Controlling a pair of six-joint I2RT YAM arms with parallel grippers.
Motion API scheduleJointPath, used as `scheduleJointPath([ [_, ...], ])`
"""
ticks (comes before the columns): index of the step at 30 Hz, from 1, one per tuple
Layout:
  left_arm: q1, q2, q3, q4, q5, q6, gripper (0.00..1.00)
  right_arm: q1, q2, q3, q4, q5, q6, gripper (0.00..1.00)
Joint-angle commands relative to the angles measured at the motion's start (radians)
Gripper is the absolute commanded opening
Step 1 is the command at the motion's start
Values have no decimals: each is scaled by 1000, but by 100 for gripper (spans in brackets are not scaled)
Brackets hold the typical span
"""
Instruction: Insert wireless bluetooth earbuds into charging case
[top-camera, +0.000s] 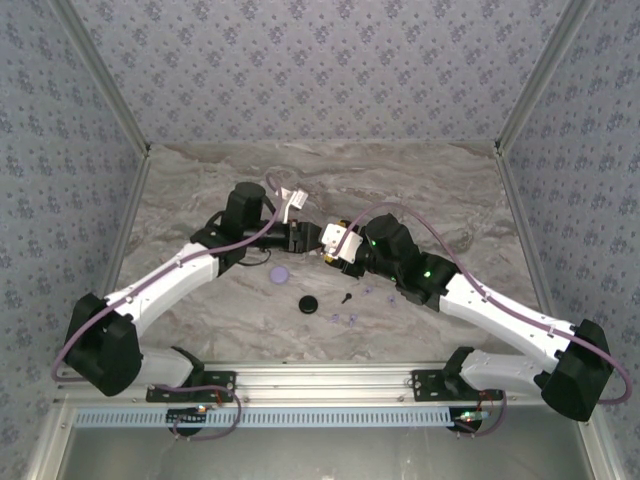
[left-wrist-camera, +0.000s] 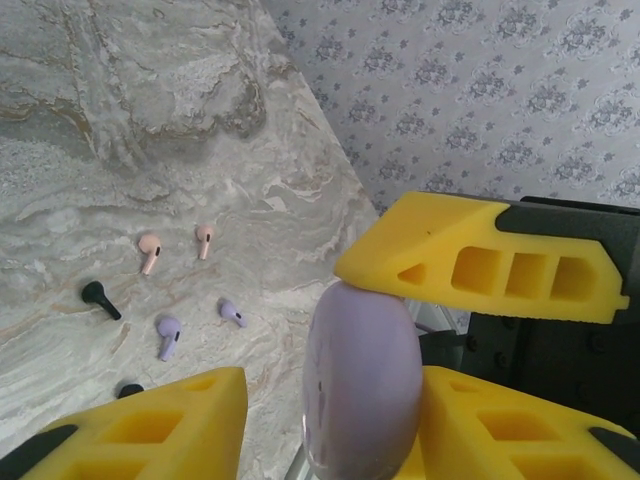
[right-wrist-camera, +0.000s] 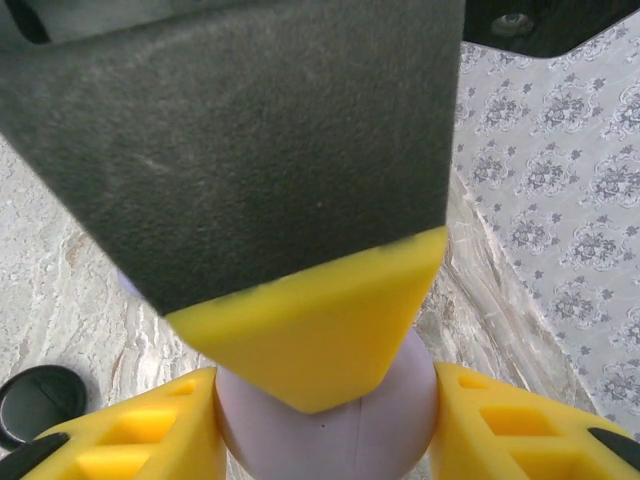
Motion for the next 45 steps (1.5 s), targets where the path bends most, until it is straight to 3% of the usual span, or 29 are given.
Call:
scheduleJointPath([
  [1, -10, 4, -3, 31, 37, 7, 43, 5, 1, 36, 10, 6, 0, 50],
  [16, -16, 1, -15, 32, 67, 22, 25, -20, 12, 48, 2, 6, 55, 51],
  [31, -17, -11, -14, 5, 33, 40, 35, -42, 24, 45, -23, 11, 51, 51],
  [45, -17, 5, -19, 39, 20, 22, 36, -44, 27, 40, -20, -29, 58, 51],
])
